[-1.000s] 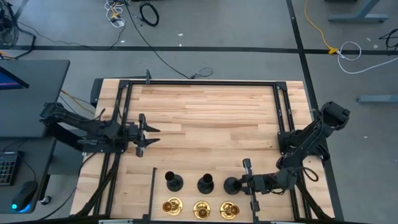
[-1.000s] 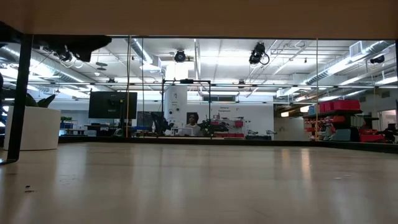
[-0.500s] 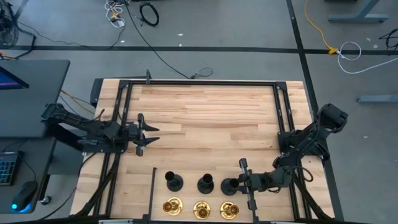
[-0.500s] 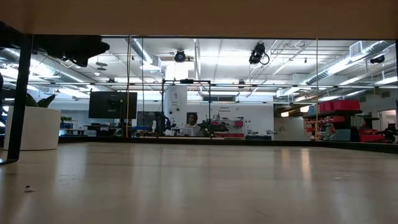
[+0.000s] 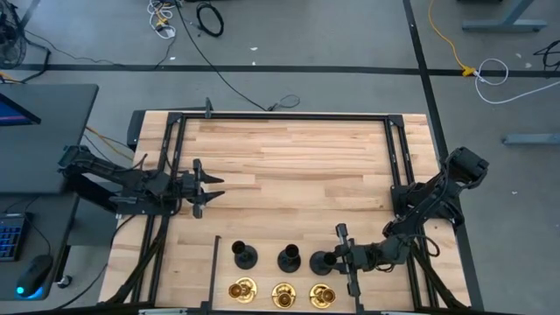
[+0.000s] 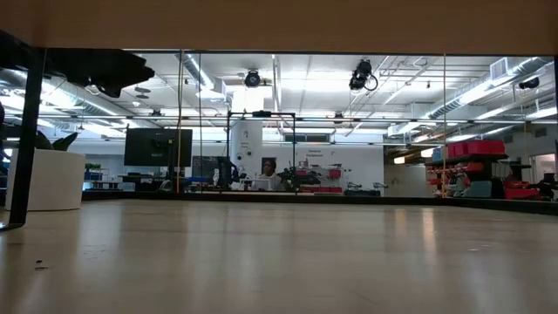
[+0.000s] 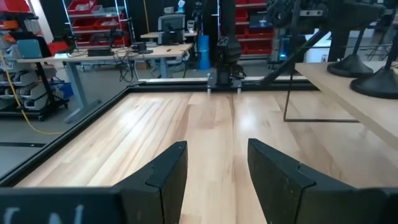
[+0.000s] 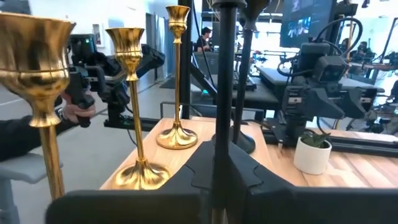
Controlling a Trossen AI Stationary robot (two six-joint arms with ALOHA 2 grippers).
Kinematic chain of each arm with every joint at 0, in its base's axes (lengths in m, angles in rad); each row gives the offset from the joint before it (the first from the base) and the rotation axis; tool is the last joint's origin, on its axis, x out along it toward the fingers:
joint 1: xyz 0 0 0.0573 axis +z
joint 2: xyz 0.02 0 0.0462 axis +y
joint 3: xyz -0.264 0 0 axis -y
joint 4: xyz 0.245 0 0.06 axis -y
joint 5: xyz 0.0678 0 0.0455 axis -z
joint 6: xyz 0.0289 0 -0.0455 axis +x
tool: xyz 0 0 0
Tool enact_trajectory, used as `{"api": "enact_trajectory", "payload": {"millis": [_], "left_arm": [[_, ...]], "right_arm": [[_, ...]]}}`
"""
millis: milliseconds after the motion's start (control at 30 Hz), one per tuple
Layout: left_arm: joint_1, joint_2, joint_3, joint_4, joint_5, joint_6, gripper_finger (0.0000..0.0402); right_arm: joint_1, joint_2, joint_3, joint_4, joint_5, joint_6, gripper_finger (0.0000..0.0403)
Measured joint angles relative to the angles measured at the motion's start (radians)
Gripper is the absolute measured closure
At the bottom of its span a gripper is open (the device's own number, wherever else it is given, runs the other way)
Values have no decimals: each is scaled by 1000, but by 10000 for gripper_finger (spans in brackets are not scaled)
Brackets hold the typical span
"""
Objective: Pick & Place candle stick holders
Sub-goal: Put the black candlestick on the shelf, then return to Home Position
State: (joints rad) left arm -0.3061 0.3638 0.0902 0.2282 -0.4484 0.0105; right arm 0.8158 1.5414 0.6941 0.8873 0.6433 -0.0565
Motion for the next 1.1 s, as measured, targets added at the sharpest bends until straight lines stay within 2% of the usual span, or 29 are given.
{"api": "enact_trajectory", "payload": {"millis": [500, 733, 933, 1100], "left_arm": [[0, 0, 0, -1, 0, -4, 232], [0, 0, 0, -1, 0, -7, 232], [0, 0, 0, -1, 0, -8, 232], [0, 0, 0, -2, 0, -7, 232]], "right_arm": [[11, -5, -1, 27, 64, -13, 290], [44, -22, -1, 37, 132, -49, 243], [78, -72, -1, 6, 144, -88, 229], [86, -132, -1, -132, 239, -62, 232]]}}
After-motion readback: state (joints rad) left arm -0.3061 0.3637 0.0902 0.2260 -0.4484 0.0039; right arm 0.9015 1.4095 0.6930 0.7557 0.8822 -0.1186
